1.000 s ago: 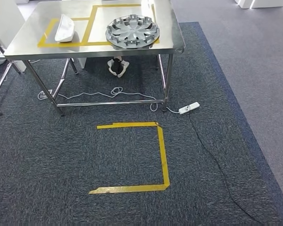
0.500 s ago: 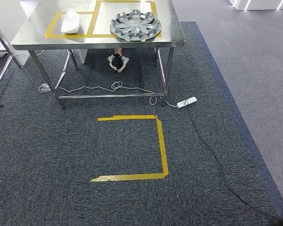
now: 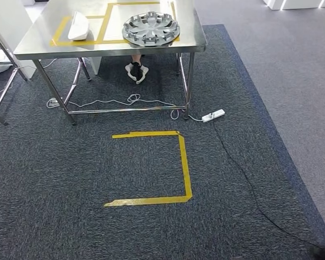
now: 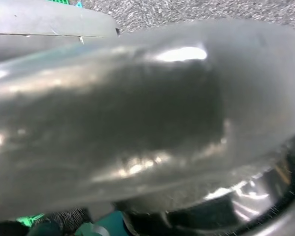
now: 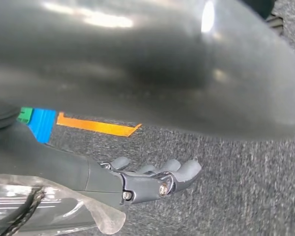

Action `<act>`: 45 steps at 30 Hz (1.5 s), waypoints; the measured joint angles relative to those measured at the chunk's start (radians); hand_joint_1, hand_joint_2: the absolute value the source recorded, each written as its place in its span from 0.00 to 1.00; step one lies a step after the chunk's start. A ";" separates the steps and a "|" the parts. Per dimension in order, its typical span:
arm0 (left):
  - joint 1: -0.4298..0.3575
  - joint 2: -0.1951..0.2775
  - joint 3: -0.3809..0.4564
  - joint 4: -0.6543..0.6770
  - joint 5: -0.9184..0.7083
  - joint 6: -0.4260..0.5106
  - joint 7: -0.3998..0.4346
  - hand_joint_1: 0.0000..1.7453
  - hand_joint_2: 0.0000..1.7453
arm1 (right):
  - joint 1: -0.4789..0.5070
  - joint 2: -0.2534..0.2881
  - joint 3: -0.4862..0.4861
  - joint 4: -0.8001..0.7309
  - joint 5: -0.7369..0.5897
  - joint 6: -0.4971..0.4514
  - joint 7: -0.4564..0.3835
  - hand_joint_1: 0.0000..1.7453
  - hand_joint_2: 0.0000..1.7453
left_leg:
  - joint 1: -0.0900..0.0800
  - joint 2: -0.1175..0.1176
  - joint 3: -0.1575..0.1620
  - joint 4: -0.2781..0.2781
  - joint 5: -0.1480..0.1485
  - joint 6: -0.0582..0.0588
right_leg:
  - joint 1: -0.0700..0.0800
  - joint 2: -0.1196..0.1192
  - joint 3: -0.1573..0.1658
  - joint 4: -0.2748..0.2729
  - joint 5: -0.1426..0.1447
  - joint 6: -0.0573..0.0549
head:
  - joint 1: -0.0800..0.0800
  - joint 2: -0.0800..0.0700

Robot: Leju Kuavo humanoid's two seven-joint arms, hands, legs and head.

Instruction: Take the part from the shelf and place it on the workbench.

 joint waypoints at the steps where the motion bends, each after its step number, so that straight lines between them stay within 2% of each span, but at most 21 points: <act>1: 0.000 0.001 -0.004 0.000 0.003 0.000 -0.001 0.00 0.00 | 0.000 0.000 -0.005 0.000 -0.003 0.001 -0.001 0.00 0.00 | 0.000 0.000 0.000 0.000 0.000 -0.001 | 0.000 0.000 0.000 0.000 0.000 0.000 | 0.000 0.000; 24: -0.012 0.002 -0.041 0.012 0.034 0.007 -0.009 0.00 0.00 | -0.003 0.004 -0.032 0.002 -0.013 0.000 -0.004 0.00 0.00 | -0.002 -0.001 -0.012 0.007 -0.003 0.002 | -0.004 0.000 -0.007 -0.003 0.002 0.004 | 0.000 0.000; 26: -0.014 0.001 -0.043 0.015 0.039 0.006 -0.011 0.00 0.00 | -0.003 0.006 -0.032 0.002 -0.007 -0.007 -0.003 0.00 0.00 | -0.001 -0.004 -0.006 -0.009 0.002 0.014 | -0.005 -0.004 -0.001 -0.011 0.005 0.012 | -0.001 0.000; 27: -0.017 0.000 -0.048 0.019 0.044 0.006 -0.013 0.00 0.00 | -0.004 0.007 -0.032 0.002 -0.003 -0.012 -0.003 0.00 0.00 | 0.002 -0.010 -0.003 -0.025 0.012 0.021 | -0.006 -0.002 -0.018 0.029 -0.025 0.018 | 0.000 0.000; 28: -0.020 -0.003 -0.054 0.026 0.051 0.004 -0.016 0.00 0.00 | -0.004 0.008 -0.032 0.003 0.002 -0.016 -0.002 0.00 0.00 | 0.008 -0.020 -0.004 -0.039 0.023 0.024 | -0.010 -0.001 -0.049 0.097 -0.060 0.027 | 0.000 0.000; 29: -0.023 -0.006 -0.060 0.033 0.057 0.002 -0.019 0.00 0.00 | -0.004 0.008 -0.032 0.004 0.006 -0.019 -0.002 0.00 0.00 | 0.015 -0.032 -0.008 -0.045 0.033 0.021 | -0.017 0.004 -0.073 0.151 -0.086 0.036 | 0.001 0.000; 30: -0.025 -0.010 -0.066 0.040 0.062 0.000 -0.021 0.00 0.00 | -0.004 0.008 -0.032 0.005 0.009 -0.022 -0.002 0.00 0.00 | 0.020 -0.046 -0.020 -0.040 0.038 0.015 | -0.025 0.009 -0.087 0.179 -0.099 0.048 | 0.002 0.000; 31: -0.026 -0.013 -0.068 0.046 0.065 -0.001 -0.023 0.00 0.00 | -0.004 0.008 -0.032 0.006 0.010 -0.023 -0.001 0.00 0.00 | 0.026 -0.060 -0.033 -0.025 0.038 0.005 | -0.035 0.017 -0.069 0.143 -0.073 0.059 | 0.002 0.000; 32: -0.027 -0.013 -0.070 0.049 0.065 -0.002 -0.024 0.00 0.00 | -0.004 0.009 -0.032 0.006 0.011 -0.024 -0.001 0.00 0.00 | 0.029 -0.070 -0.042 -0.011 0.035 -0.005 | -0.038 0.032 -0.043 0.087 -0.047 0.064 | 0.004 0.000; 33: -0.029 -0.013 -0.072 0.052 0.066 -0.002 -0.025 0.00 0.00 | -0.004 0.010 -0.032 0.006 0.011 -0.025 -0.001 0.00 0.00 | 0.030 -0.079 -0.052 0.006 0.032 -0.015 | -0.040 0.044 -0.025 0.048 -0.029 0.061 | 0.005 0.000; 34: -0.030 -0.013 -0.074 0.054 0.066 -0.002 -0.025 0.00 0.00 | -0.004 0.012 -0.032 0.007 0.012 -0.025 -0.001 0.00 0.00 | 0.030 -0.086 -0.059 0.018 0.029 -0.023 | -0.039 0.051 -0.019 0.034 -0.024 0.053 | 0.004 0.000; 35: -0.030 -0.013 -0.077 0.056 0.067 -0.002 -0.026 0.00 0.00 | -0.006 0.013 -0.032 0.007 0.013 -0.025 -0.001 0.00 0.00 | 0.029 -0.092 -0.062 0.023 0.029 -0.030 | -0.035 0.051 -0.024 0.042 -0.025 0.040 | 0.001 0.000; 36: -0.030 -0.015 -0.079 0.059 0.070 -0.002 -0.027 0.00 0.00 | -0.006 0.013 -0.032 0.008 0.014 -0.026 -0.001 0.00 0.00 | 0.030 -0.098 -0.064 0.026 0.031 -0.035 | -0.034 0.043 -0.025 0.046 -0.023 0.026 | -0.002 0.000; 37: -0.029 -0.016 -0.081 0.062 0.072 -0.002 -0.027 0.00 0.00 | -0.007 0.013 -0.032 0.008 0.014 -0.026 -0.001 0.00 0.00 | 0.032 -0.099 -0.065 0.026 0.032 -0.039 | -0.033 0.033 -0.026 0.048 -0.022 0.017 | -0.006 0.000; 38: -0.029 -0.017 -0.082 0.067 0.075 -0.003 -0.028 0.00 0.00 | -0.008 0.013 -0.032 0.008 0.014 -0.027 -0.001 0.00 0.00 | 0.033 -0.090 -0.069 0.037 0.022 -0.043 | -0.032 0.023 -0.027 0.049 -0.019 0.009 | -0.008 0.000; 39: -0.030 -0.018 -0.083 0.071 0.078 -0.003 -0.028 0.00 0.00 | -0.007 0.013 -0.032 0.008 0.015 -0.027 -0.001 0.00 0.00 | 0.033 -0.074 -0.079 0.066 -0.003 -0.045 | -0.032 0.012 -0.028 0.049 -0.016 0.004 | -0.010 0.000; 41: -0.034 -0.021 -0.083 0.078 0.082 -0.003 -0.029 0.00 0.00 | -0.003 0.013 -0.032 0.008 0.015 -0.027 -0.001 0.00 0.00 | 0.032 -0.036 -0.118 0.184 -0.084 -0.047 | -0.028 -0.013 -0.031 0.049 -0.014 -0.001 | -0.015 0.000; 42: -0.036 -0.022 -0.083 0.081 0.083 -0.003 -0.029 0.00 0.00 | -0.001 0.013 -0.032 0.009 0.015 -0.027 -0.001 0.00 0.00 | 0.032 -0.026 -0.140 0.253 -0.122 -0.048 | -0.026 -0.027 -0.033 0.049 -0.014 -0.002 | -0.016 0.000; 43: -0.038 -0.023 -0.083 0.084 0.084 -0.003 -0.029 0.00 0.00 | 0.000 0.013 -0.032 0.009 0.015 -0.027 -0.001 0.00 0.00 | 0.032 -0.021 -0.152 0.303 -0.145 -0.047 | -0.024 -0.041 -0.034 0.050 -0.014 -0.002 | -0.016 0.000; 44: -0.038 -0.025 -0.083 0.087 0.085 -0.003 -0.029 0.00 0.00 | 0.000 0.013 -0.032 0.009 0.015 -0.027 -0.001 0.00 0.00 | 0.032 -0.018 -0.149 0.318 -0.149 -0.045 | -0.022 -0.054 -0.035 0.050 -0.015 -0.003 | -0.016 0.000; 45: -0.038 -0.025 -0.083 0.089 0.085 -0.003 -0.029 0.00 0.00 | -0.001 0.013 -0.032 0.010 0.015 -0.027 -0.001 0.00 0.00 | 0.031 -0.014 -0.126 0.294 -0.135 -0.040 | -0.020 -0.067 -0.034 0.050 -0.016 -0.003 | -0.016 0.000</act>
